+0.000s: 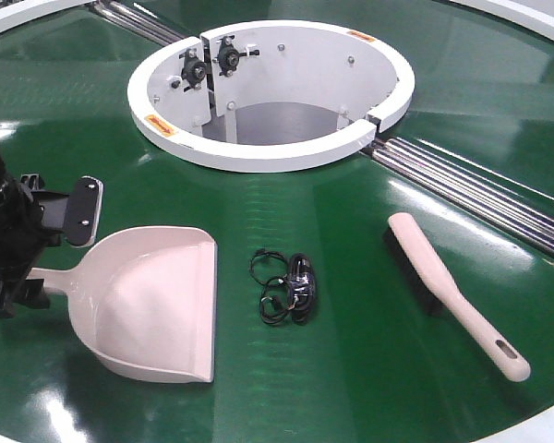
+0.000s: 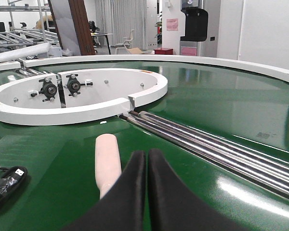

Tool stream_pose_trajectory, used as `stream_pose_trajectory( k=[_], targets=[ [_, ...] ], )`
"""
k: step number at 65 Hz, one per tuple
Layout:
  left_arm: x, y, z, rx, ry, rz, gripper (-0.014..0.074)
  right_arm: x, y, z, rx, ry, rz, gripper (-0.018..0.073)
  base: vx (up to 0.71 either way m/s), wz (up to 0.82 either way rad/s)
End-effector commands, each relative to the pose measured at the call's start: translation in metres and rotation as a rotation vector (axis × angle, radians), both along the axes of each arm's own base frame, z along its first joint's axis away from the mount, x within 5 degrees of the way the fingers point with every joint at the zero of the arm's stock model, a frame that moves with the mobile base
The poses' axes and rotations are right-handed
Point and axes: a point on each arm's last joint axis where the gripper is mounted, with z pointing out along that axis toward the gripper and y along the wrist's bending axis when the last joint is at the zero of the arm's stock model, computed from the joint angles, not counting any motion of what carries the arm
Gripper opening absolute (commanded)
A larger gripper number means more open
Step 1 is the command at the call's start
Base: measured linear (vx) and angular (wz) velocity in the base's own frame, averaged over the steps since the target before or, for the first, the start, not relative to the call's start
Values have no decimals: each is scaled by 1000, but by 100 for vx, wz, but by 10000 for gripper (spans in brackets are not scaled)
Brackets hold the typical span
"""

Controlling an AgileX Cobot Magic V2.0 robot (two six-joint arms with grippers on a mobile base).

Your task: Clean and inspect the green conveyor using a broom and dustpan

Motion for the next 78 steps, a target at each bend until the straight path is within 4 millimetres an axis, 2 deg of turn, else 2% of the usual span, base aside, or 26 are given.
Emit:
stream_pose_trajectory(
  k=[1, 21, 28, 34, 41, 59, 78],
  targets=[
    [5, -3, 17, -18, -94, -13, 577, -1, 0, 6, -15, -80, 2, -8, 0, 0],
    [13, -3, -8, 14, -14, -21, 575, -1, 0, 6, -15, -80, 2, -8, 0, 0],
    [13, 1, -16, 59, 39, -34, 548, -1, 0, 6, -15, -80, 2, -8, 0, 0],
    [12, 2, -19, 79, 59, -40, 495, -1, 0, 6, -15, -80, 2, -8, 0, 0],
    [13, 2, -19, 78, 56, -41, 388, -1, 0, 6, -15, -80, 2, -8, 0, 0],
    [7, 1, -12, 80, 70, -42, -10, -1, 0, 6, -15, -80, 2, -8, 0, 0],
    [2, 1, 17, 69, 11, -10, -8, -1, 0, 6, -15, -80, 2, -8, 0, 0]
  ],
)
